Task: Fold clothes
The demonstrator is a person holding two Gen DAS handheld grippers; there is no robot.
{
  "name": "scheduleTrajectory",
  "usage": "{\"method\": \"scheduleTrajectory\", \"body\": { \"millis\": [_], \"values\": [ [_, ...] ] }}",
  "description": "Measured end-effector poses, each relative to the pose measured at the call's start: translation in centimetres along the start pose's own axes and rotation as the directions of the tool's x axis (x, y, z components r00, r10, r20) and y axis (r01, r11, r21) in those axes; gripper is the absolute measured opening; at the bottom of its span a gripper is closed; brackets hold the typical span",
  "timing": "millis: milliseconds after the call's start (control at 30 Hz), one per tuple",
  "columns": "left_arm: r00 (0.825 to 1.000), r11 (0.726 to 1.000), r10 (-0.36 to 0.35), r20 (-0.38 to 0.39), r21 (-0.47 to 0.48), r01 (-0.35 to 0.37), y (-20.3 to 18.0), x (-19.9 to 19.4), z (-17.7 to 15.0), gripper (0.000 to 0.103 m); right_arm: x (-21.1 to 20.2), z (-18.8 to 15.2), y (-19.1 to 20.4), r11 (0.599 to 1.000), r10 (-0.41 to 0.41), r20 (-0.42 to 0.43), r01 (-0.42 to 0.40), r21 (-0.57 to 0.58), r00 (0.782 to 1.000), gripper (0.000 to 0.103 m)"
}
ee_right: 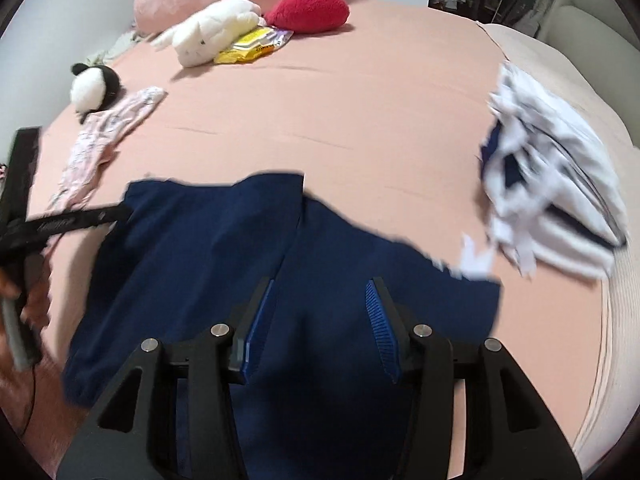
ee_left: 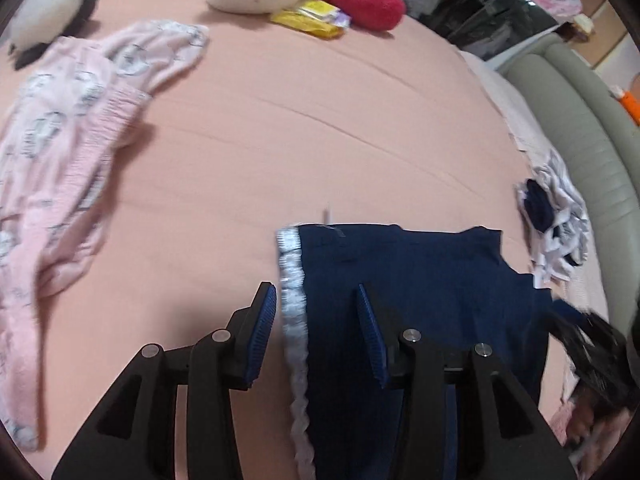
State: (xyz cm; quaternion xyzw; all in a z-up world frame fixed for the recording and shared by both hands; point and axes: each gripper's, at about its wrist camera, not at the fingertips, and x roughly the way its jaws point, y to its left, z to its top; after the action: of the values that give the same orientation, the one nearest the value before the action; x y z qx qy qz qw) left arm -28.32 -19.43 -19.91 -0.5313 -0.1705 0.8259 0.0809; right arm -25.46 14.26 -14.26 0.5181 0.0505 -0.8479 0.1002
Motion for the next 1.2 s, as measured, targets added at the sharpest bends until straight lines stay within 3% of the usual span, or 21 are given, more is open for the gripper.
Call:
{"method": "scheduleTrajectory", "body": {
  "millis": [33, 67, 100, 167, 433, 567, 633, 667, 800, 867, 933, 1000, 1033, 1100, 1200],
  "values": [
    [1.000, 1.000, 0.005, -0.003, 0.016, -0.005, 0.1, 0.1, -0.1, 0.034, 1.0, 0.6, 0.1, 1.000, -0.003, -0.007, 0.003, 0.001, 1.000, 0.048],
    [1.000, 0.999, 0.010, -0.005, 0.031, -0.010, 0.1, 0.3, -0.3, 0.017, 1.9, 1.3, 0.2, 1.000, 0.002, -0.016, -0.002, 0.001, 1.000, 0.048],
    [1.000, 0.999, 0.020, -0.004, 0.043, -0.020, 0.2, 0.2, -0.4, 0.010, 2.9, 1.9, 0.2, 1.000, 0.005, -0.026, -0.004, 0.001, 1.000, 0.048],
    [0.998, 0.997, 0.054, 0.011, 0.048, -0.055, 0.6, -0.8, -0.2, 0.009, 4.1, 2.6, 0.4, 1.000, -0.007, -0.036, 0.006, -0.010, 0.999, 0.048],
    [0.981, 0.981, 0.193, 0.004, -0.020, -0.193, 4.6, -2.2, -0.3, 0.010, 5.0, 3.8, 1.7, 0.999, 0.020, 0.000, -0.020, -0.028, 1.000, 0.048],
    [0.997, 0.996, 0.078, 0.028, -0.054, -0.077, 5.0, -2.6, -0.2, 0.012, 4.5, 4.5, 3.9, 0.995, 0.017, 0.037, -0.013, -0.098, 0.999, 0.050],
    [0.999, 0.998, 0.014, 0.043, -0.069, -0.011, 5.1, -2.9, -0.1, 0.027, 4.7, 5.0, 4.7, 0.992, -0.026, 0.045, 0.031, -0.121, 0.999, 0.051],
    [0.999, 0.998, 0.009, 0.050, -0.069, -0.006, 5.0, -2.9, 0.0, 0.041, 5.0, 5.3, 4.9, 0.990, -0.057, 0.044, 0.062, -0.124, 0.997, 0.051],
    [0.988, 0.990, 0.139, 0.068, -0.032, -0.137, 3.3, -2.7, 0.0, 0.042, 5.5, 5.9, 4.0, 0.991, -0.109, 0.032, 0.111, -0.080, 0.994, 0.051],
    [0.976, 0.979, 0.202, 0.078, -0.014, -0.202, 2.5, -2.6, 0.0, 0.030, 5.2, 6.0, 3.6, 0.986, -0.146, 0.040, 0.149, -0.078, 0.988, 0.051],
    [0.960, 0.964, 0.265, 0.090, 0.003, -0.266, 1.6, -2.5, 0.1, 0.030, 4.8, 6.0, 3.2, 0.982, -0.165, 0.047, 0.169, -0.081, 0.985, 0.051],
    [0.940, 0.944, 0.326, 0.103, 0.019, -0.329, 0.8, -2.4, 0.1, 0.030, 4.5, 6.0, 3.3, 0.985, -0.143, 0.056, 0.148, -0.090, 0.988, 0.051],
    [0.938, 0.943, 0.328, 0.111, 0.013, -0.332, 0.6, -2.6, 0.1, 0.030, 4.4, 6.0, 3.4, 0.987, -0.120, 0.058, 0.125, -0.100, 0.991, 0.051],
    [0.973, 0.981, 0.193, 0.124, -0.029, -0.191, 0.9, -3.6, 0.2, 0.031, 5.0, 6.0, 4.7, 0.984, -0.062, 0.032, 0.066, -0.163, 0.998, 0.052],
    [0.996, 0.999, 0.041, 0.075, -0.005, -0.041, -0.6, -2.5, 0.7, 0.031, 7.4, 5.9, 5.8, 0.977, -0.047, -0.039, 0.037, -0.212, 0.998, 0.052]
  ]
}}
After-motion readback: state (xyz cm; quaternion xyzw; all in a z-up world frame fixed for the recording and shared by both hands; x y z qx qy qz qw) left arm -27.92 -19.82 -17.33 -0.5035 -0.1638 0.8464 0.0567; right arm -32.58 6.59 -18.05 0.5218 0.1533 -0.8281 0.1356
